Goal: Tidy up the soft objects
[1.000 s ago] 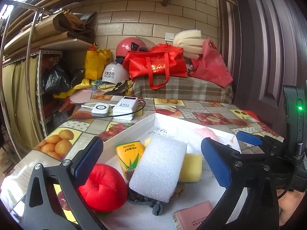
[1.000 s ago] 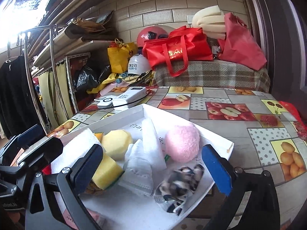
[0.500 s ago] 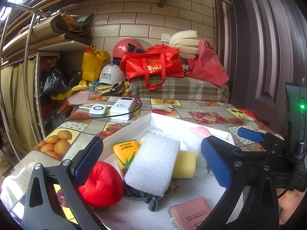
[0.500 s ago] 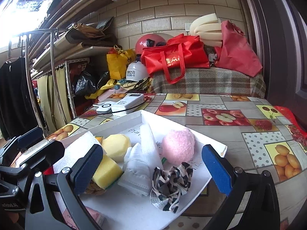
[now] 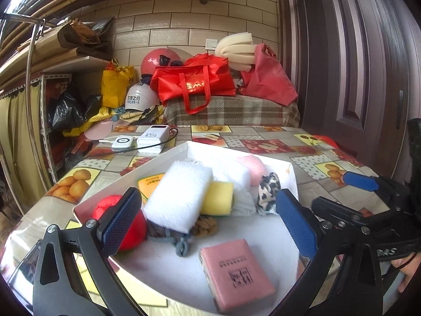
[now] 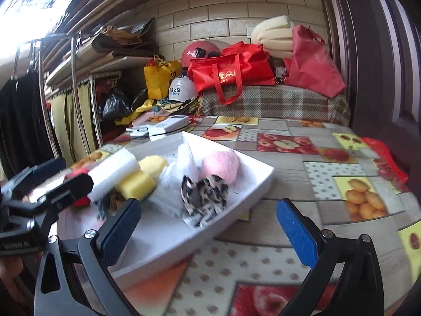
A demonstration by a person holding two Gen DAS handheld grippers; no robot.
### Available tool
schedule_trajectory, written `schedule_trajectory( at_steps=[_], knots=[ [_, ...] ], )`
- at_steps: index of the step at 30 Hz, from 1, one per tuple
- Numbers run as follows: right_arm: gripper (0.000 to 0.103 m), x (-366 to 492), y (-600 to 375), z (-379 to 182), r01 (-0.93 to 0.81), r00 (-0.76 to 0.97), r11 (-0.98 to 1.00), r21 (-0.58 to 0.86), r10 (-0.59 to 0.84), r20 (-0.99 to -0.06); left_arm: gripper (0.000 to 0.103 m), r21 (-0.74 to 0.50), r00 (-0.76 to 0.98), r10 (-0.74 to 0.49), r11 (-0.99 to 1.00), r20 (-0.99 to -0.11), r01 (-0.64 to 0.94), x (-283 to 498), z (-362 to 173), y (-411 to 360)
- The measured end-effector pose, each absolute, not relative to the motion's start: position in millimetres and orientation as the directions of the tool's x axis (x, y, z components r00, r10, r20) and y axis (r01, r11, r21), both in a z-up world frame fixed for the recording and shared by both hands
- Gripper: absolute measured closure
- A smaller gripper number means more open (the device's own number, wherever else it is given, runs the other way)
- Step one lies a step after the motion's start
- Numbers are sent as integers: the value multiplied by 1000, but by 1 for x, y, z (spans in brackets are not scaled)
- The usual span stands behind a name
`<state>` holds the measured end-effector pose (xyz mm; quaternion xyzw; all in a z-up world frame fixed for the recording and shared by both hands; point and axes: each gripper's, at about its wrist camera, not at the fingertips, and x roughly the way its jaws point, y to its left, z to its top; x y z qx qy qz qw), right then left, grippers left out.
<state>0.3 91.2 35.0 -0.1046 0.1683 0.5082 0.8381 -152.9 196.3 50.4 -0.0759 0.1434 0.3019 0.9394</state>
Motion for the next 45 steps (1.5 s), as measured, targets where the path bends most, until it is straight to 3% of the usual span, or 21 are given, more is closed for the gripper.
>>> schedule_trajectory(
  at_steps=[4, 7, 9, 14, 18, 24, 32, 45],
  knots=[
    [0, -16, 52, 39, -892, 433, 451, -37, 827, -358, 0, -25, 782, 551, 813, -292, -582, -157, 53, 174],
    [0, -25, 9, 53, -857, 507, 515, -32, 829, -238, 0, -11, 779, 574, 803, -252, -596, -165, 59, 158],
    [0, -25, -9, 53, -846, 519, 533, 3, 826, -220, 0, -11, 775, 585, 796, -239, -605, -169, 63, 150],
    [0, -33, -50, 55, -777, 625, 629, 11, 774, -99, 0, -26, 793, 536, 824, -289, -567, -166, 61, 133],
    [0, -26, -48, 54, -621, 775, 784, -4, 614, -148, 0, -2, 724, 609, 765, -324, -644, -163, 59, 124],
    [0, -16, -44, 52, -627, 762, 779, 13, 618, -193, 0, -17, 734, 596, 772, -326, -635, -165, 56, 126],
    [0, -15, -54, 47, -667, 723, 743, 48, 662, -199, 0, -10, 684, 589, 754, -430, -656, -154, 47, 136],
    [0, -7, -57, 48, -671, 707, 737, 87, 670, -228, 0, 146, 599, 680, 704, -423, -695, -146, 45, 118]
  ],
)
